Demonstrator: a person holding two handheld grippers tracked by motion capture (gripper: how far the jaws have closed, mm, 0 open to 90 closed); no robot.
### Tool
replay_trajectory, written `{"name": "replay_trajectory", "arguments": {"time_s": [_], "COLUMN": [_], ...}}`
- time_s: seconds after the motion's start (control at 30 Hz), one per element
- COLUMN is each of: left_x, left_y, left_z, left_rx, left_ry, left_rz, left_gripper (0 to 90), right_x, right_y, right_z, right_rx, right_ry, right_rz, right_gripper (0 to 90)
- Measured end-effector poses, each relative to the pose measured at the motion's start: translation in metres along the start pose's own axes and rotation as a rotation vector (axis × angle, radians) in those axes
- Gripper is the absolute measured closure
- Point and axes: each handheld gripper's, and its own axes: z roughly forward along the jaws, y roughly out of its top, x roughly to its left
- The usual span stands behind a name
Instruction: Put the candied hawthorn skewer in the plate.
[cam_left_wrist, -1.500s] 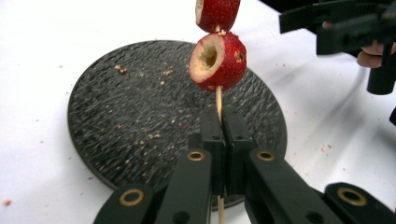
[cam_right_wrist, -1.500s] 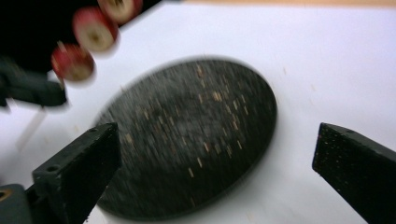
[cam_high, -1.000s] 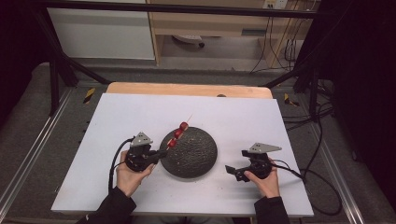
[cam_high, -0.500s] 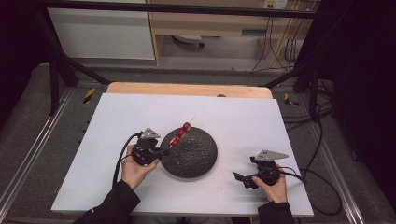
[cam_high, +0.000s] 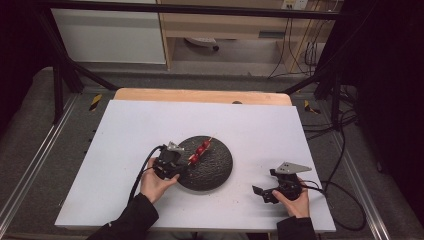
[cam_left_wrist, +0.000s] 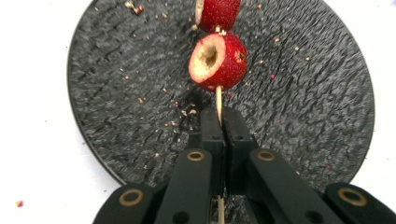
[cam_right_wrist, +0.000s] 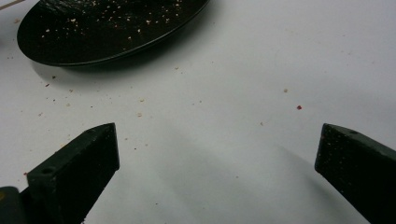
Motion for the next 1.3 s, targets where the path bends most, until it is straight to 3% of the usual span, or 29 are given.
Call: {"name": "replay_trajectory", "arguments": {"time_s": [0.3, 0.8, 0.93, 1.13, 1.3], "left_x": [-0.004, -0.009, -0.006, -0.004, 0.002], "left_y": [0.0, 0.0, -0.002, -0.006, -0.01], "left_z": [0.009, 0.015, 0.011, -0.001, -0.013], "left_rx": [0.032, 0.033, 0.009, -0.041, -0.081], "left_ry": [0.026, 0.052, 0.025, 0.027, 0.022], "left_rz": [0.005, 0.027, 0.052, 0.116, 0.125], "left_gripper": [88.5, 86.6, 75.8, 53.6, 32.1], "right_x": [0.0, 0.0, 0.0, 0.0, 0.0], "right_y": [0.0, 0.0, 0.0, 0.0, 0.0], "right_z": [0.0, -0.001, 0.0, 0.0, -0.001], "right_rx": [0.002, 0.007, 0.005, 0.006, 0.006], "right_ry": [0.0, -0.005, -0.006, -0.006, -0.007], "right_rz": [-0.001, -0.001, -0.003, 0.003, 0.006], "right_gripper": [0.6, 0.7, 0.6, 0.6, 0.6]}}
